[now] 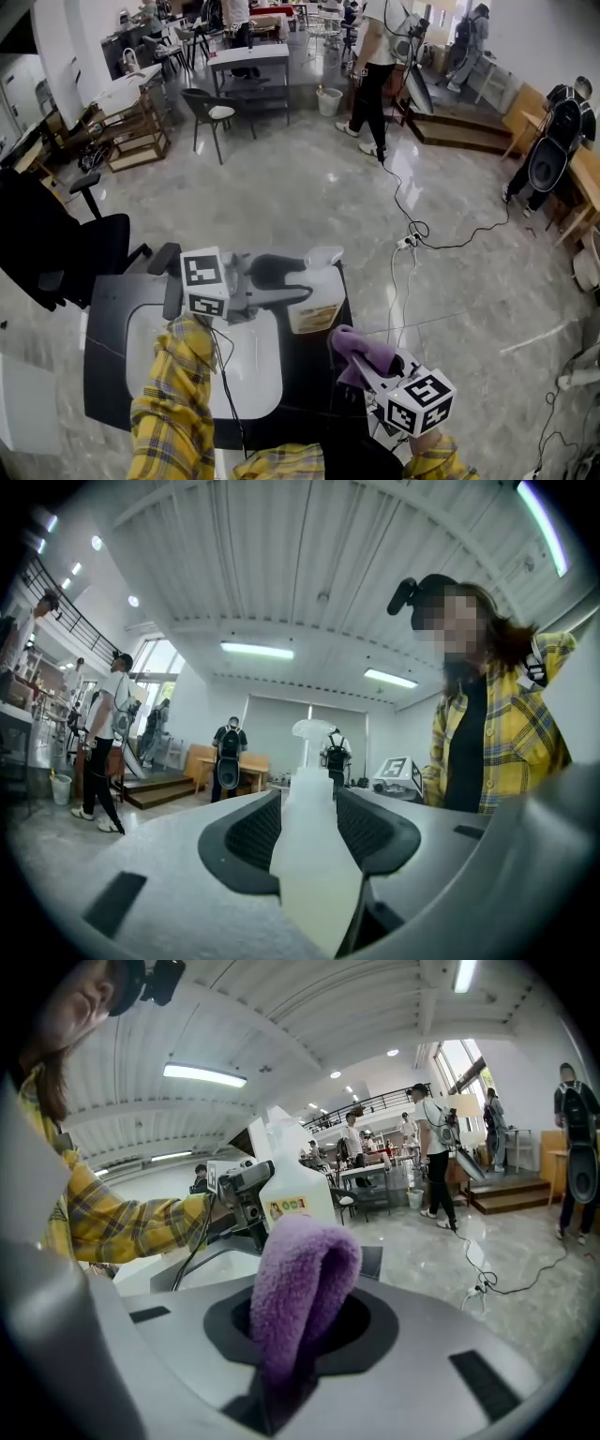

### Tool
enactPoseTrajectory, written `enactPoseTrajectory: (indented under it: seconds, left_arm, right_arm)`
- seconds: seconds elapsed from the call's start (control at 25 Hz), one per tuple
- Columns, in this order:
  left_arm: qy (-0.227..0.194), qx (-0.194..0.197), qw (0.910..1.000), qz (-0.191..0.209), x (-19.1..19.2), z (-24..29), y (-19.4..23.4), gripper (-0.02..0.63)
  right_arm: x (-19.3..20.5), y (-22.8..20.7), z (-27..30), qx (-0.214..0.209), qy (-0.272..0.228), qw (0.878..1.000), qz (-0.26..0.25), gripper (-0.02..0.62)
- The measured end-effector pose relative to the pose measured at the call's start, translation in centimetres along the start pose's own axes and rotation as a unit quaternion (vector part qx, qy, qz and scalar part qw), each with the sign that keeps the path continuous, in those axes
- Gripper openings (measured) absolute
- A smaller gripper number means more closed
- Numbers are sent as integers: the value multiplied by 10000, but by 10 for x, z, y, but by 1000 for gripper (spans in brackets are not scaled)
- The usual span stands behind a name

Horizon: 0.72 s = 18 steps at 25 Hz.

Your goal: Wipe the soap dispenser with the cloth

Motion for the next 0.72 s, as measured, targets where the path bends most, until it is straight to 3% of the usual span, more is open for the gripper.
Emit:
enactPoseTrajectory:
  seconds: [0.36, 0.72]
  left_arm:
    - [-59, 144, 9999, -41, 2, 0, 5, 175]
    - [-358, -681, 9970, 69, 4, -7, -6, 179]
  right_arm:
    - [1, 0, 8, -51, 45, 10000, 1, 75]
    - [-8, -1, 17, -248, -14, 9997, -85, 75]
Point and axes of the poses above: the fingertips, and each gripper's own axes: z forward along the fingers, y to its left, x out of its underside, the point moved 8 cm from there along -z, backward along the fingers, and after that the axes turned 11 degrees about -z, right-handed, at the moved point
